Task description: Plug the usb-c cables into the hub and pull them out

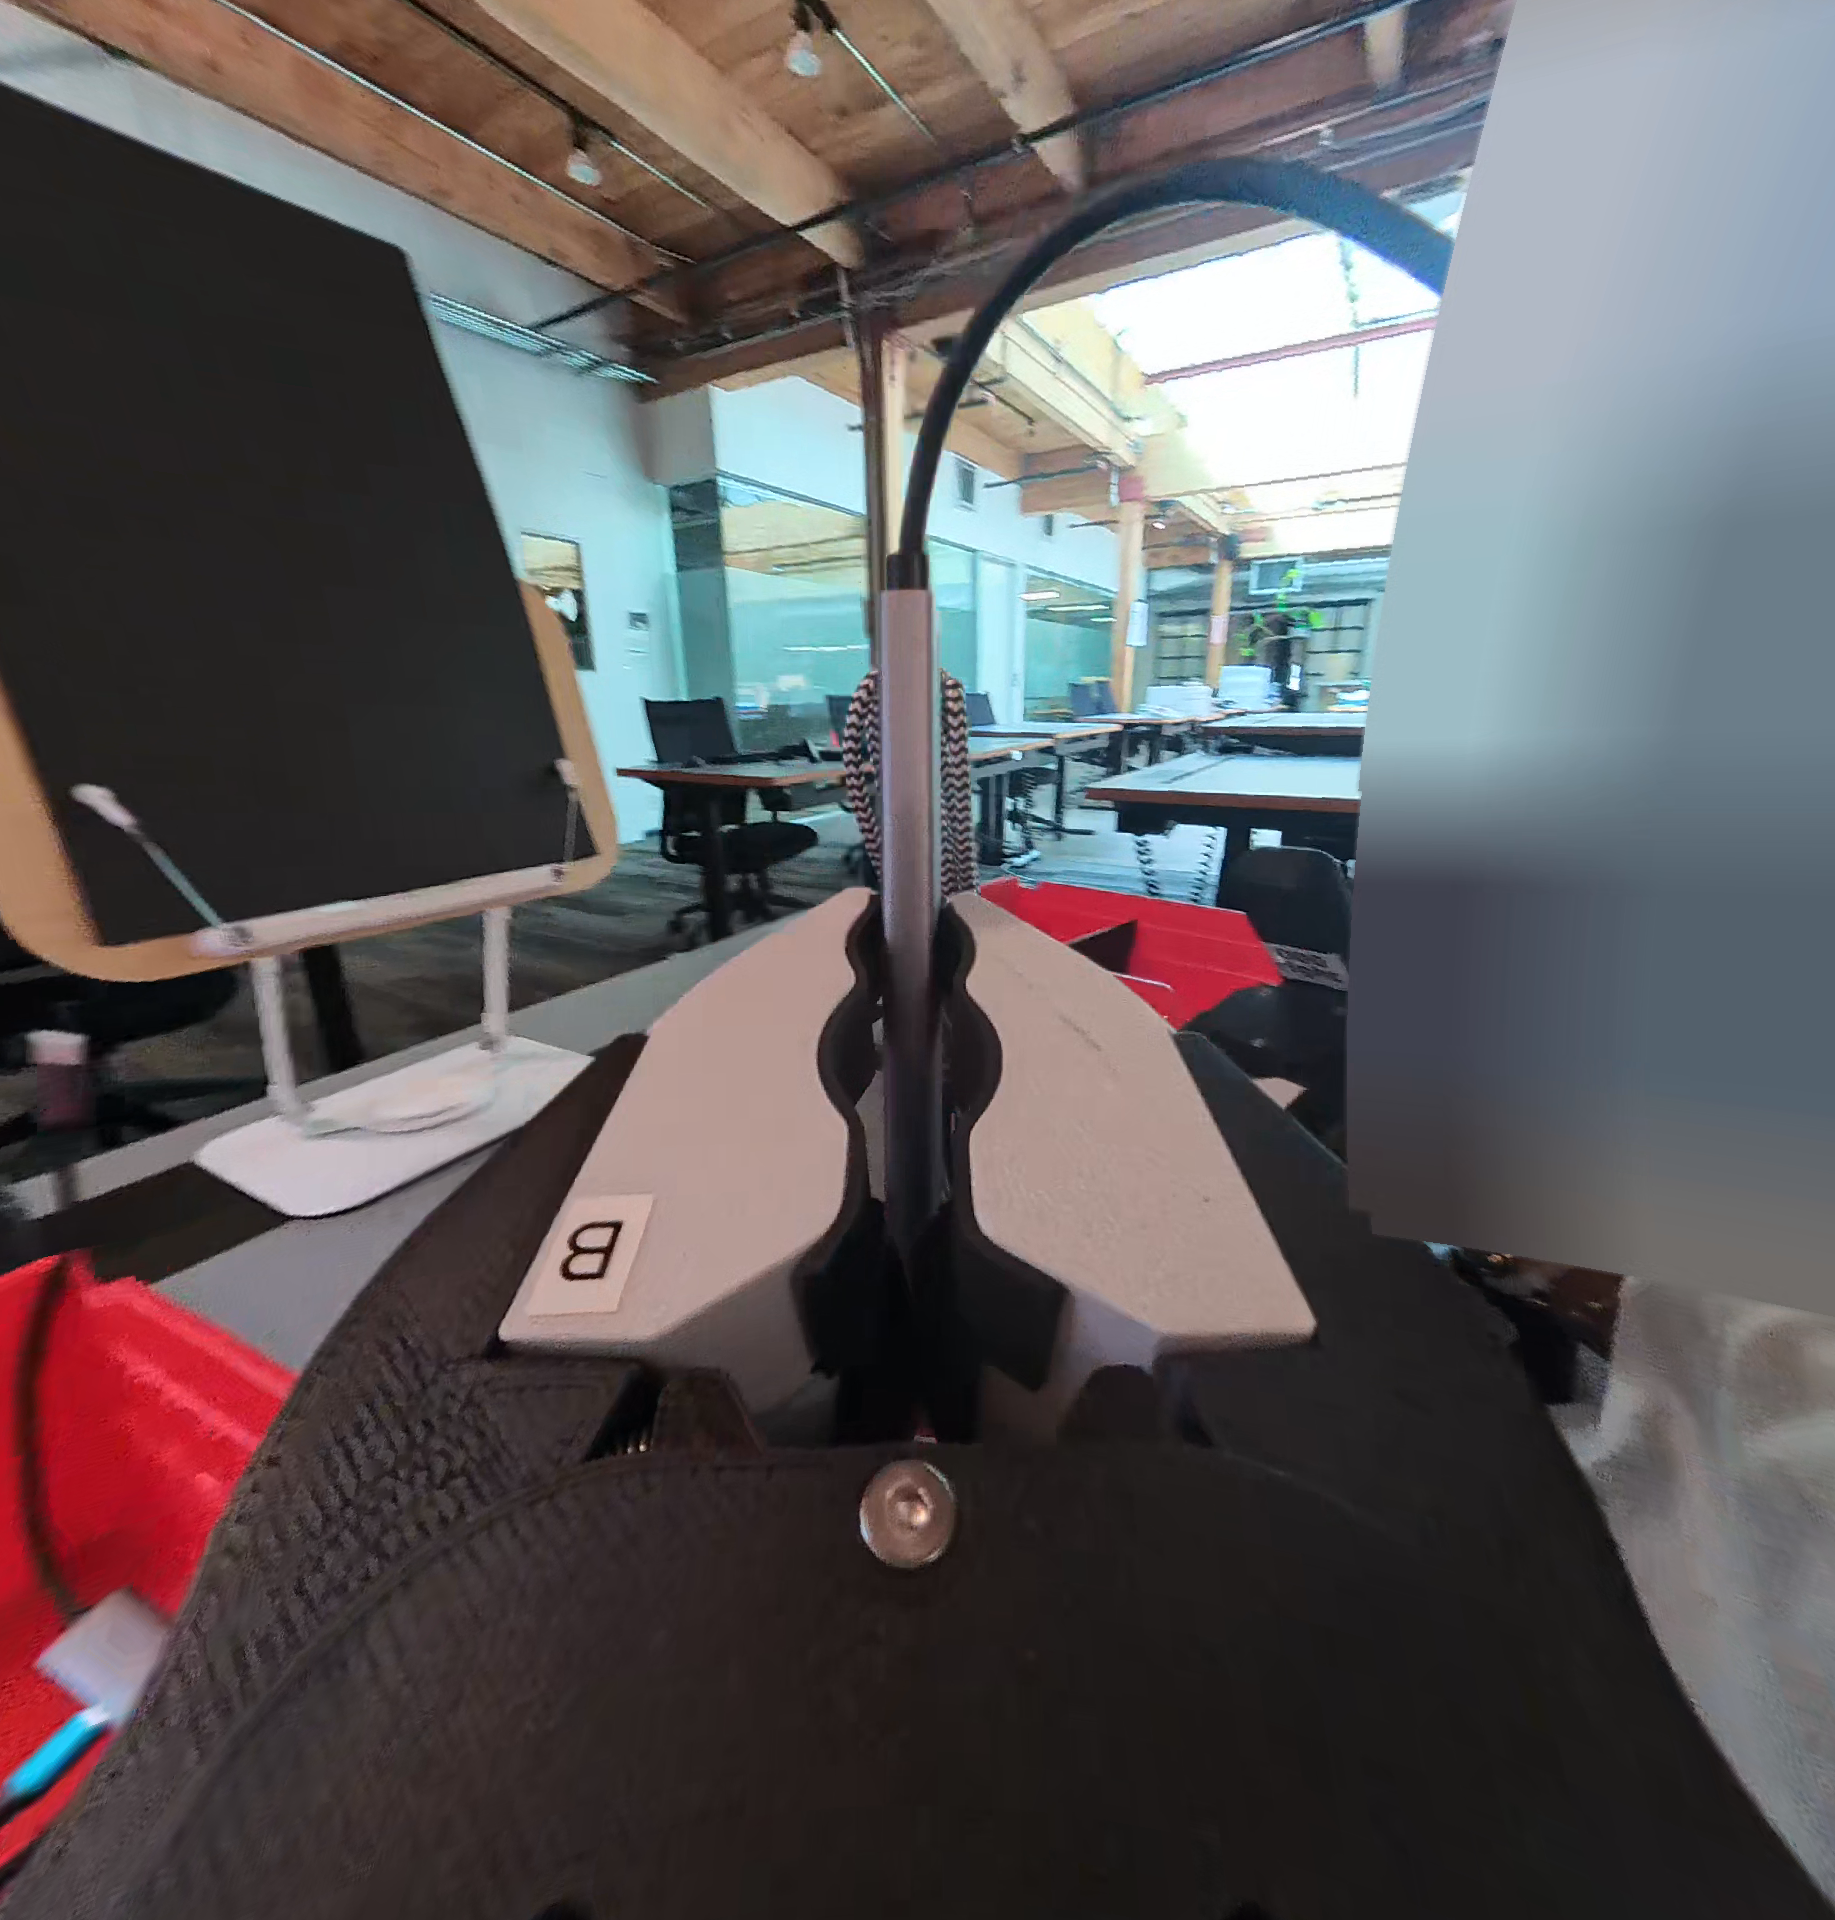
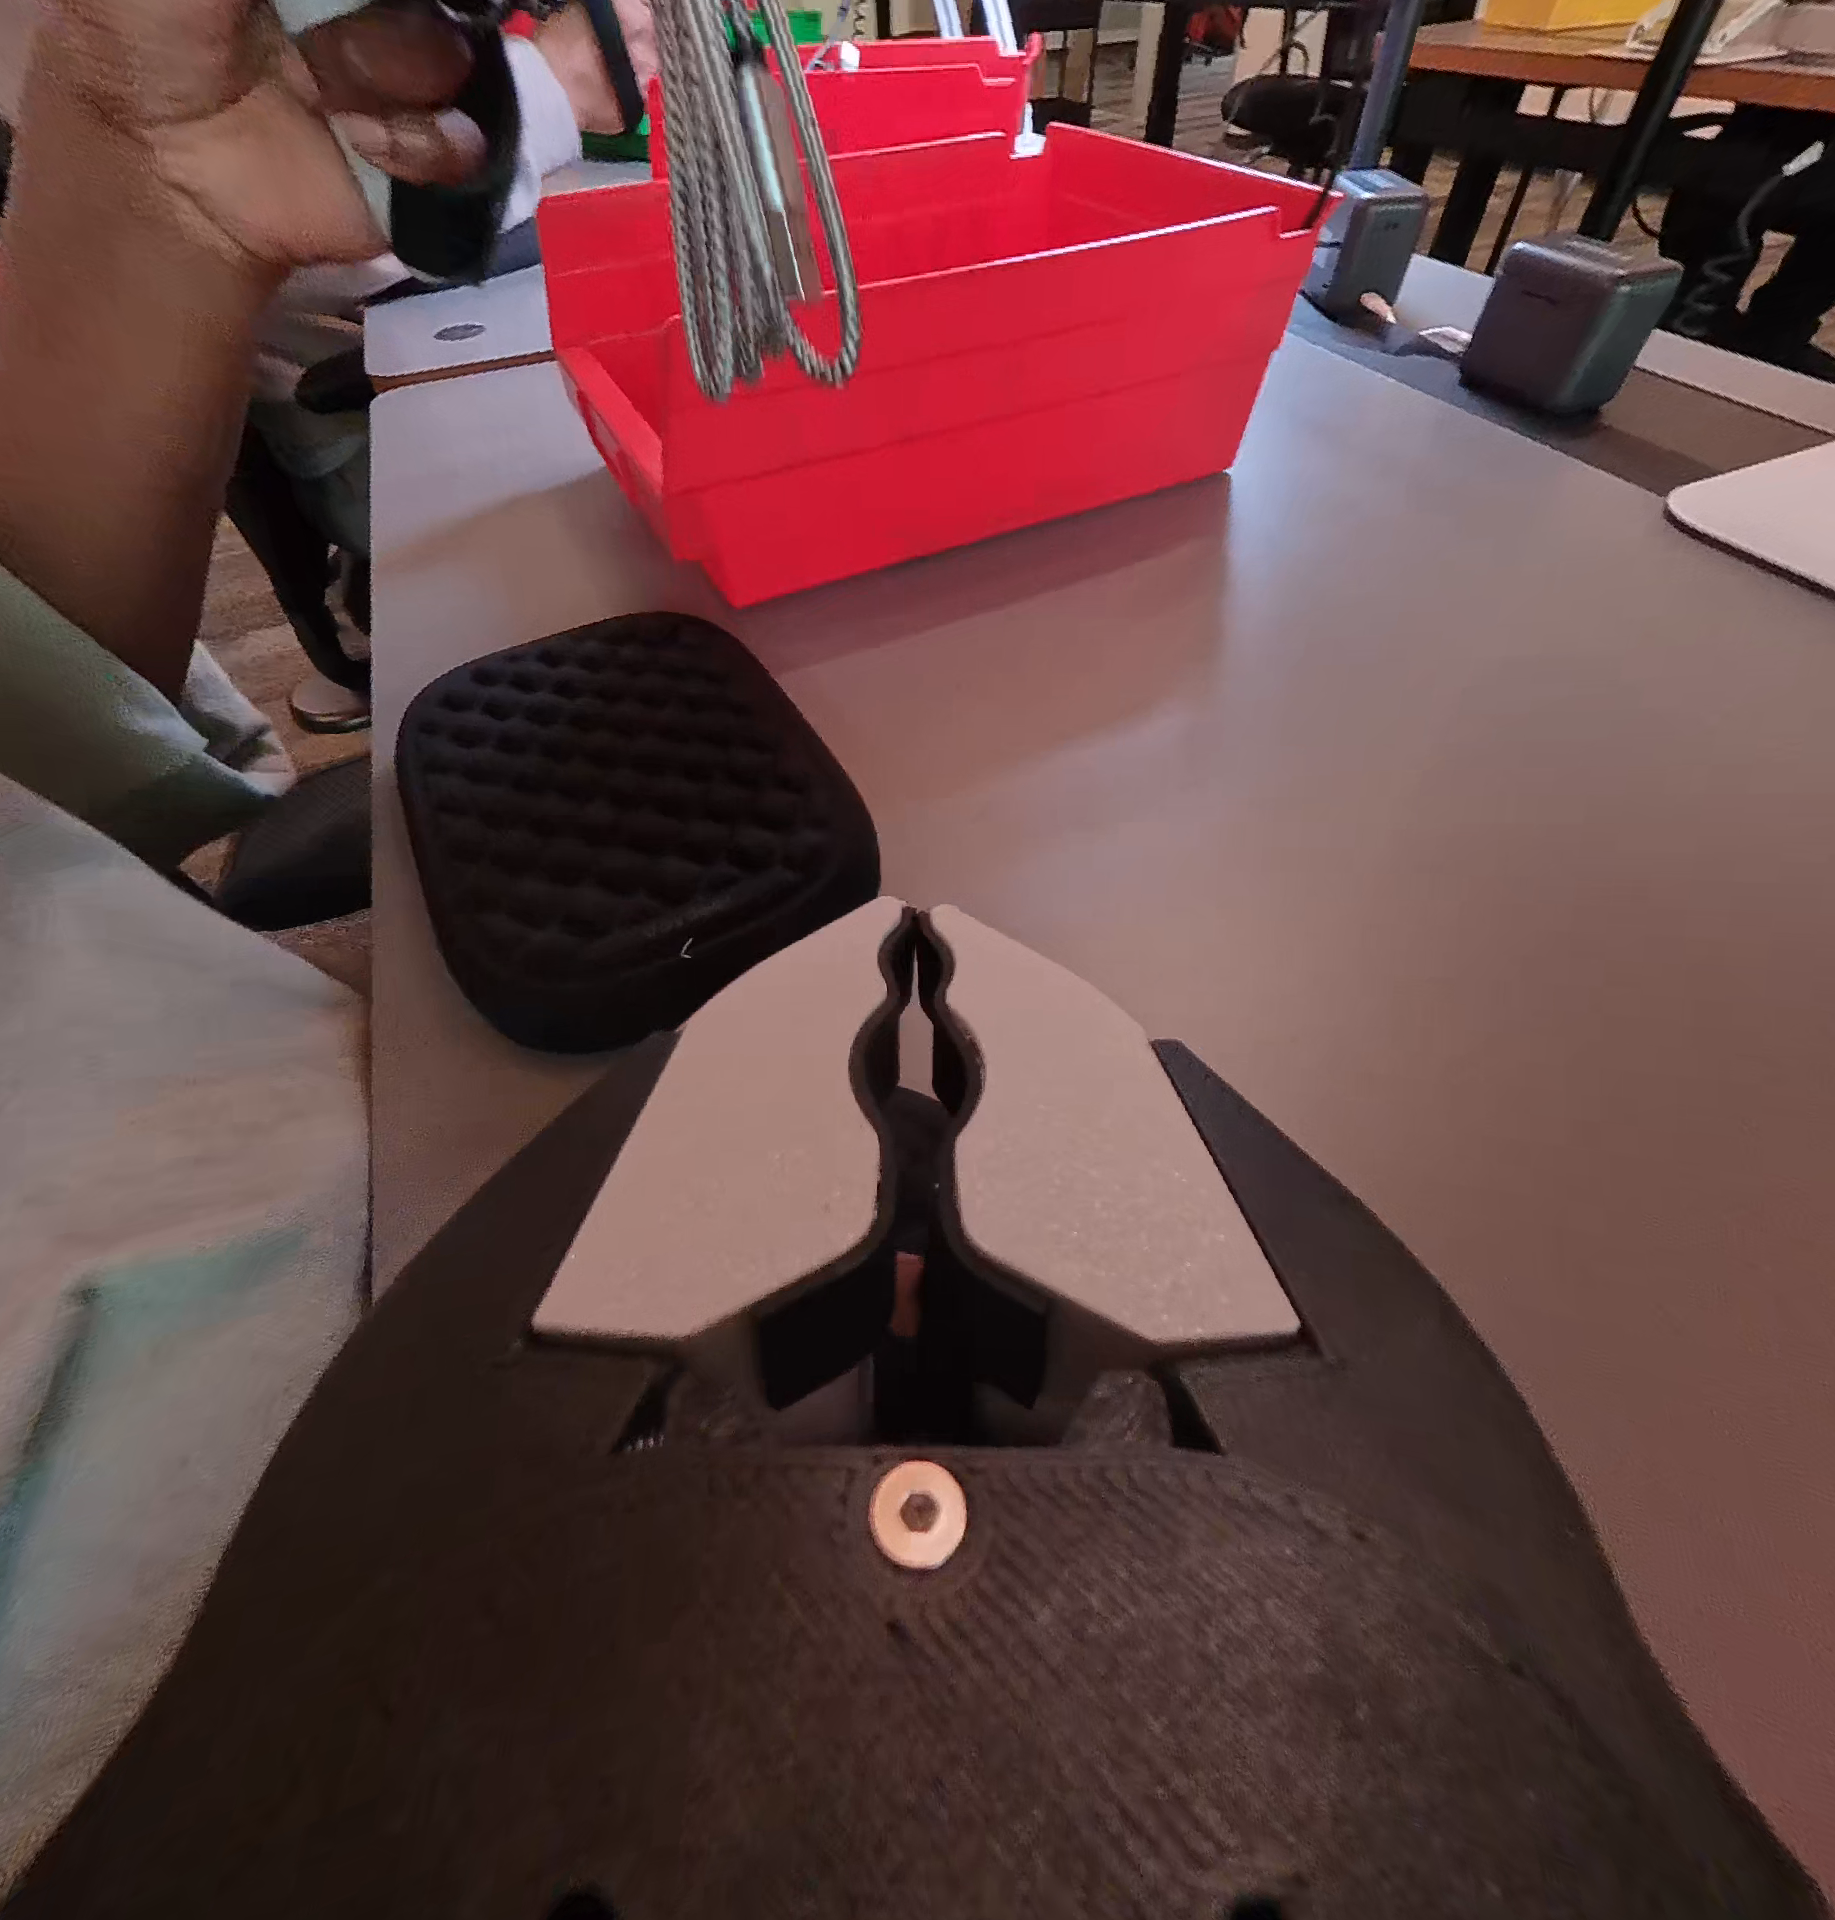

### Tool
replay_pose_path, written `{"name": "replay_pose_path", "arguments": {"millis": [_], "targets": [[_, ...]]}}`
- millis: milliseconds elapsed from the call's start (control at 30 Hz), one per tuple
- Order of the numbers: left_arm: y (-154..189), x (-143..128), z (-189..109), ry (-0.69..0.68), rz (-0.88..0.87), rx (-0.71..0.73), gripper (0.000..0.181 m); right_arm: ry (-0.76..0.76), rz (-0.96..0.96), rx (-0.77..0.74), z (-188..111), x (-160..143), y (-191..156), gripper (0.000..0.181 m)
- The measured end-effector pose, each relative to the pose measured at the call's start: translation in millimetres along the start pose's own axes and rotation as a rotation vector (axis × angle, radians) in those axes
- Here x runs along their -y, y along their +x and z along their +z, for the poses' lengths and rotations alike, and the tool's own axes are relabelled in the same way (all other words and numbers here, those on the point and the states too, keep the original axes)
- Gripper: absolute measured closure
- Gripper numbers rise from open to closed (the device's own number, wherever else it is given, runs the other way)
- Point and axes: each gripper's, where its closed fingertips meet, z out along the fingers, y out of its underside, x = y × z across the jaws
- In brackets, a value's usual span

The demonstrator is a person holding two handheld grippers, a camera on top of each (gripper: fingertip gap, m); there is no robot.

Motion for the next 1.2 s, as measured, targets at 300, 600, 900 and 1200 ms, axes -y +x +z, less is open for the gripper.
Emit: {"name": "replay_pose_path", "arguments": {"millis": [300,600,900,1200], "targets": [[42.1,-51.3,44.7,-0.134,-0.052,-0.13,0.174,0.116,0.015,0.031,-12.2,13.7,-0.6,0.181],[48.1,-86.0,60.9,-0.169,-0.162,-0.212,0.174,0.398,-0.193,0.077,-45.6,72.8,-35.9,0.176],[61.2,-110.2,76.7,-0.243,-0.236,-0.232,0.174,0.356,-0.583,-0.298,-8.1,94.8,-42.3,0.168],[79.6,-119.5,83.7,-0.297,-0.243,-0.288,0.174,0.174,-0.751,-0.517,9.2,76.5,-18.4,0.166]]}}
